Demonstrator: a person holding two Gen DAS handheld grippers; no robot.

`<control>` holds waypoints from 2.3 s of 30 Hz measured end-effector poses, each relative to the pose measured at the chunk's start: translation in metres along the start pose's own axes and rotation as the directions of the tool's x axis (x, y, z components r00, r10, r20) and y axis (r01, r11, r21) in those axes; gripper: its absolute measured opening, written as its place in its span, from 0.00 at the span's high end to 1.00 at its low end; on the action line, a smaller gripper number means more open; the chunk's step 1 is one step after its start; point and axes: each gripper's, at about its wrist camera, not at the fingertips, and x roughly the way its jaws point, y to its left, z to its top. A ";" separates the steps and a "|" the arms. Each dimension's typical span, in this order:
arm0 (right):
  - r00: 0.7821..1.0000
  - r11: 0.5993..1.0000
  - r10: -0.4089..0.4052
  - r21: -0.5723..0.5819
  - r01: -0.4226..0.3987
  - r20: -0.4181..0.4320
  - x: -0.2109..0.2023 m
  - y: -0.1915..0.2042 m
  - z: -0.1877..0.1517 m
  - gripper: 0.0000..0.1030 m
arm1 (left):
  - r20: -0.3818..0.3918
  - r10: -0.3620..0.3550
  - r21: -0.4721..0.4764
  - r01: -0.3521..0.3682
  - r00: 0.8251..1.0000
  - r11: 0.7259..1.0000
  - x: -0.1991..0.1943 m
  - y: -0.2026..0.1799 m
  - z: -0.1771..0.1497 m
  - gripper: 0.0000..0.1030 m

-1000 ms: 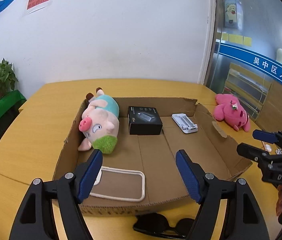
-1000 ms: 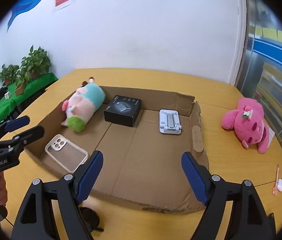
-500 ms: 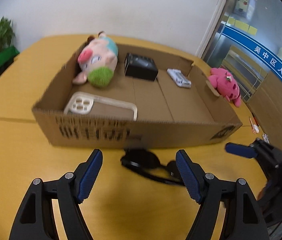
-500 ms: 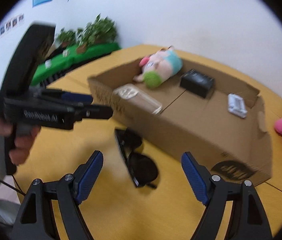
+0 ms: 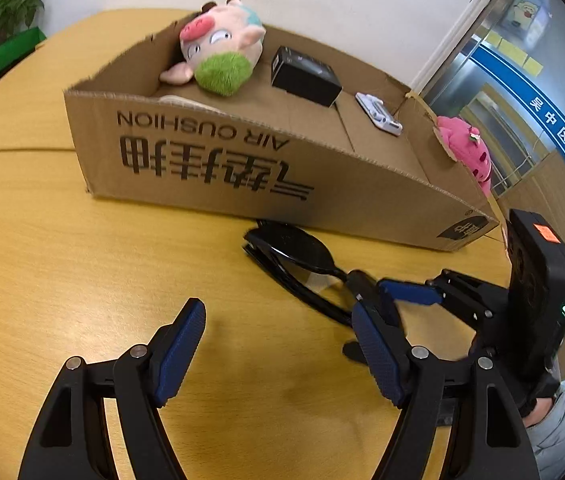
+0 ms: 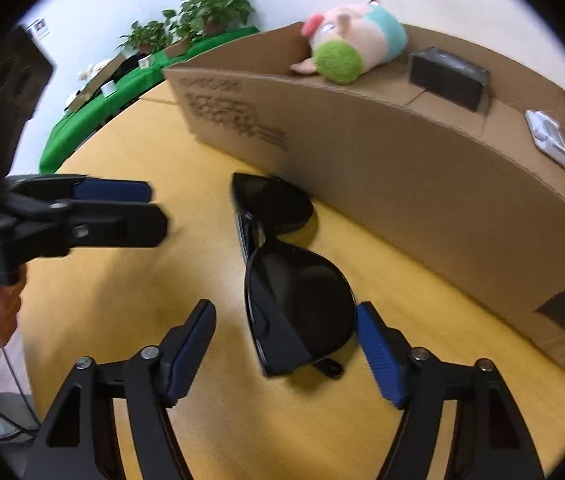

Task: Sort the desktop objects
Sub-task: 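Close the right gripper on the sunglasses lens while the left tool steadies them, then lift the sunglasses with the right gripper and carry them over the box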

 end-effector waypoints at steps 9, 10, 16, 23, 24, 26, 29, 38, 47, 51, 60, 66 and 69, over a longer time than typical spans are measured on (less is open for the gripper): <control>0.999 0.999 0.036 0.012 -0.036 -0.002 -0.001 0.008 0.001 0.33 | -0.066 -0.125 -0.116 0.117 0.990 0.986 0.027 0.012 0.007 0.24; 0.999 0.999 0.035 -0.001 -0.035 -0.001 0.001 0.011 0.002 0.33 | -0.069 -0.141 -0.124 0.132 0.988 0.983 0.030 0.013 0.008 0.25; 0.999 1.000 -0.005 -0.017 0.006 0.033 0.002 0.027 -0.004 0.48 | -0.065 -0.167 -0.131 0.157 0.984 0.979 0.037 0.008 0.012 0.42; 0.997 0.999 -0.038 0.017 0.037 0.063 -0.006 0.032 -0.020 0.48 | -0.065 -0.155 -0.098 0.149 0.986 0.984 0.033 0.003 0.001 0.68; 0.997 0.999 -0.042 0.019 0.040 0.064 -0.007 0.033 -0.022 0.49 | -0.073 -0.196 -0.096 0.189 0.978 0.977 0.032 -0.001 -0.001 0.84; 0.998 0.999 -0.018 0.032 0.016 0.067 -0.009 0.035 -0.025 0.49 | -0.079 -0.215 -0.094 0.207 0.973 0.974 0.031 -0.007 -0.002 0.86; 0.996 0.998 -0.060 0.027 0.058 0.066 -0.013 0.039 -0.028 0.49 | -0.084 -0.214 -0.083 0.207 0.973 0.975 0.032 -0.014 -0.002 0.86; 0.986 0.995 -0.088 0.060 0.081 0.142 -0.042 0.039 -0.032 0.49 | -0.049 -0.250 -0.041 0.248 0.967 0.968 0.009 -0.038 0.008 0.87; 0.951 0.987 -0.153 0.086 0.134 0.270 -0.102 0.036 -0.015 0.49 | 0.003 -0.289 0.100 0.287 0.957 0.953 -0.036 -0.084 0.043 0.87; 0.926 0.979 -0.199 0.118 0.169 0.321 -0.129 0.019 -0.001 0.49 | -0.001 -0.317 0.180 0.312 0.948 0.933 -0.043 -0.113 0.075 0.87; 0.881 0.946 -0.306 0.220 0.239 0.360 -0.167 -0.046 0.036 0.49 | -0.052 -0.377 0.288 0.376 0.925 0.881 -0.014 -0.174 0.163 0.88; 0.889 0.928 -0.321 0.298 0.226 0.327 -0.165 -0.099 0.052 0.49 | -0.118 -0.395 0.286 0.412 0.911 0.865 0.029 -0.197 0.201 0.88; 0.900 0.916 -0.319 0.341 0.212 0.298 -0.153 -0.123 0.053 0.49 | -0.161 -0.397 0.268 0.427 0.904 0.863 0.056 -0.204 0.213 0.91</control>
